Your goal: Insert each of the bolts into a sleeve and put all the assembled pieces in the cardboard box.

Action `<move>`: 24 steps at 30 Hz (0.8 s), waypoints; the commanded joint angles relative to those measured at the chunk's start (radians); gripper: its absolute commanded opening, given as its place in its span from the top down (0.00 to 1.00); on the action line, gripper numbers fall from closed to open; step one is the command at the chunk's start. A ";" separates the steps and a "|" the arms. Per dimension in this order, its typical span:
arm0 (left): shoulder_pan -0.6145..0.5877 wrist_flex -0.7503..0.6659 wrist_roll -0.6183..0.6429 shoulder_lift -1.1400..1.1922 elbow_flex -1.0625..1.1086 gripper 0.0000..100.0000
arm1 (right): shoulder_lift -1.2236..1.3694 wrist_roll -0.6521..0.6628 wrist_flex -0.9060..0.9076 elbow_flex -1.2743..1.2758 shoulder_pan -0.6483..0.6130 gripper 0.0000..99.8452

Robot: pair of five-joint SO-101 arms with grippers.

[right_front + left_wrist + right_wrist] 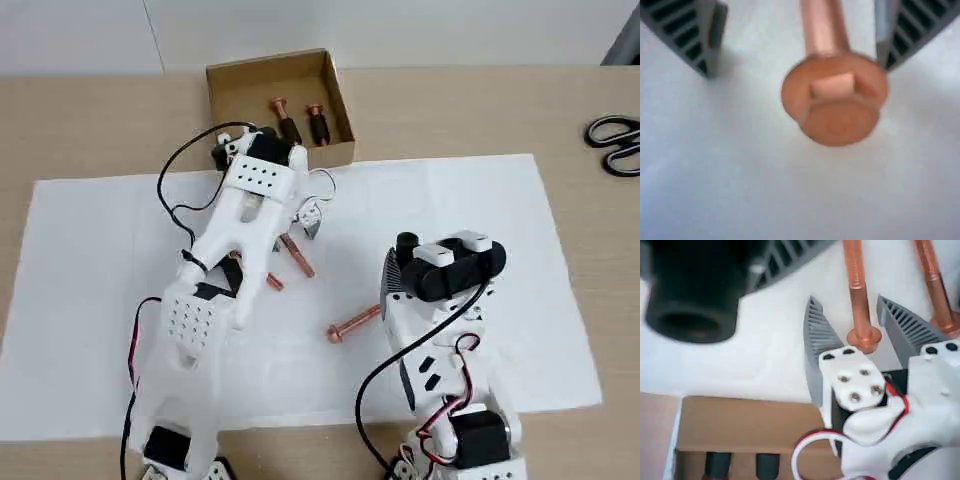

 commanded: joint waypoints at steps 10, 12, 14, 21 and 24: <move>-0.005 -0.009 0.006 0.008 -0.127 0.99 | -0.012 -0.008 -0.021 -0.011 0.008 1.00; -0.008 -0.002 0.003 0.006 -0.193 0.99 | -0.012 -0.008 -0.021 -0.011 0.007 1.00; -0.008 0.021 0.000 0.006 -0.269 0.99 | -0.012 -0.008 -0.019 -0.011 0.002 1.00; 0.008 0.021 -0.089 -0.153 -0.315 0.99 | -0.012 -0.008 -0.030 -0.011 0.001 1.00; 0.015 0.021 -0.094 -0.311 -0.217 0.99 | -0.012 -0.008 -0.033 -0.011 0.001 1.00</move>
